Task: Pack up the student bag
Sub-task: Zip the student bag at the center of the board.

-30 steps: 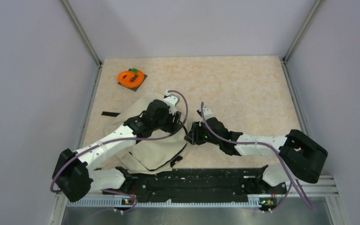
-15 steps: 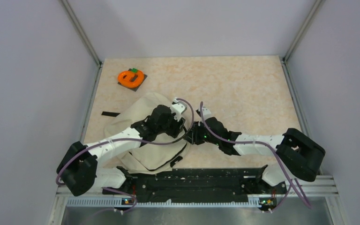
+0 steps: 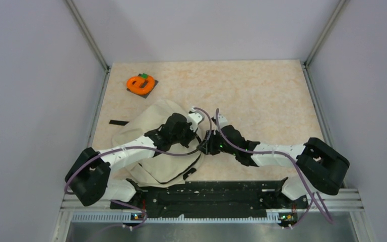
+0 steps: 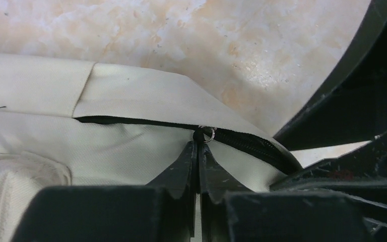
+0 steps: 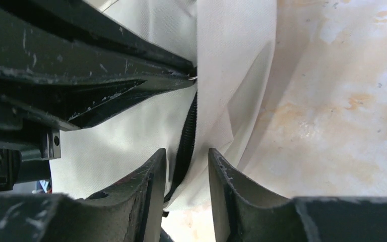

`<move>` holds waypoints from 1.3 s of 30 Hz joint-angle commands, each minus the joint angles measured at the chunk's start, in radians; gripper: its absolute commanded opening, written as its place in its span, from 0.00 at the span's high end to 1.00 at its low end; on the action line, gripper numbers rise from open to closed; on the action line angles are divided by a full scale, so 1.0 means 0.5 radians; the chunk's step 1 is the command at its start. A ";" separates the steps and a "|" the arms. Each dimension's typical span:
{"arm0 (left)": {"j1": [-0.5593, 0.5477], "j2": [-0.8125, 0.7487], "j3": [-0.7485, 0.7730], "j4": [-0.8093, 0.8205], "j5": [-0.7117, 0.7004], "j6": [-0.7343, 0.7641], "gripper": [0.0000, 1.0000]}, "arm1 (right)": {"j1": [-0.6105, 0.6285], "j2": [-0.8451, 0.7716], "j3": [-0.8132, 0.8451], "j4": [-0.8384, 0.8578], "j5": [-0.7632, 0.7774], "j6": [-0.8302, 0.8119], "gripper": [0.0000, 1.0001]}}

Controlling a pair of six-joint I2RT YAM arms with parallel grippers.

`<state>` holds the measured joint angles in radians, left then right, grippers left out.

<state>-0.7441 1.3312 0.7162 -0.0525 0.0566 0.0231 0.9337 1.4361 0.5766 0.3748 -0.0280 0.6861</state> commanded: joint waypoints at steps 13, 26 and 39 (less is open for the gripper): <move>-0.058 -0.280 -0.009 0.008 -0.217 -0.246 1.00 | -0.379 -0.059 0.330 -0.443 -0.281 -0.432 0.34; -0.061 -0.288 0.041 -0.111 -0.124 -0.264 1.00 | -0.378 0.376 0.748 -0.350 -0.347 -0.436 0.40; -0.072 -0.374 0.030 -0.144 0.104 -0.322 1.00 | -0.366 0.691 1.031 -0.553 -0.539 -0.551 0.98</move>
<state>-0.7734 1.1961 0.7055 -0.1299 0.0429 -0.1135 0.7441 1.7679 1.0313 0.1123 -0.2932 0.4225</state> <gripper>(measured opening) 0.009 0.169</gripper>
